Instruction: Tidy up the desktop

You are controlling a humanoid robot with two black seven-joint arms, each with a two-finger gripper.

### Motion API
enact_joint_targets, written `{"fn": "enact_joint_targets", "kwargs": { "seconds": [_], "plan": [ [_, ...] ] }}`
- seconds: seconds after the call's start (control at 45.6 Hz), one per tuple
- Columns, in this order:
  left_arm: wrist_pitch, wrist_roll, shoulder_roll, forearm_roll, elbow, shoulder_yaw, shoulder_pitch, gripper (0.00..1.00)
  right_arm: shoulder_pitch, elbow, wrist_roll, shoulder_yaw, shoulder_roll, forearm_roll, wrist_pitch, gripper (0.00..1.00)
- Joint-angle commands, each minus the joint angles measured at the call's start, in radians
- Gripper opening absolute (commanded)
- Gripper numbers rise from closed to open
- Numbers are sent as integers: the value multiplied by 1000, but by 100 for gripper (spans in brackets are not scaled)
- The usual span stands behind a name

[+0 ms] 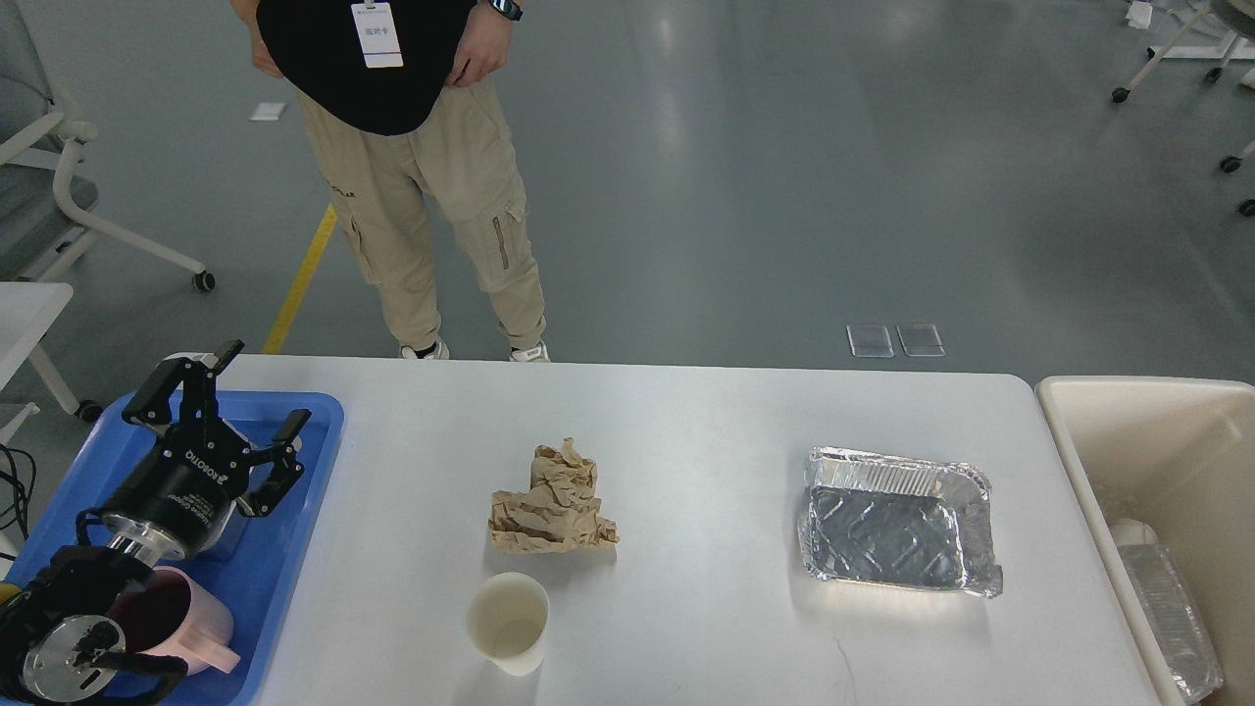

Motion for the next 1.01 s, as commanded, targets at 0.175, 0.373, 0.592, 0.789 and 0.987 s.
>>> {"fn": "enact_joint_targets", "kwargs": {
  "seconds": [0.175, 0.373, 0.592, 0.789, 0.987],
  "plan": [
    [-4, 0, -1, 0, 0, 2, -5, 97, 72, 71, 118, 0, -24, -159, 64, 100],
    [-6, -3, 7, -1, 6, 0, -10, 97, 204, 138, 48, 8, 5, -191, -81, 100],
    [-6, -3, 10, 0, 15, -1, -10, 97, 216, 129, 28, 100, 35, -190, -180, 100],
    [-4, 0, 12, -1, 14, -1, -11, 97, 210, 198, 28, 246, 74, -185, -237, 100],
    [-3, 0, 21, 0, 14, -10, -11, 97, 219, 531, 25, 250, 91, -193, -279, 100]
  ]
}}
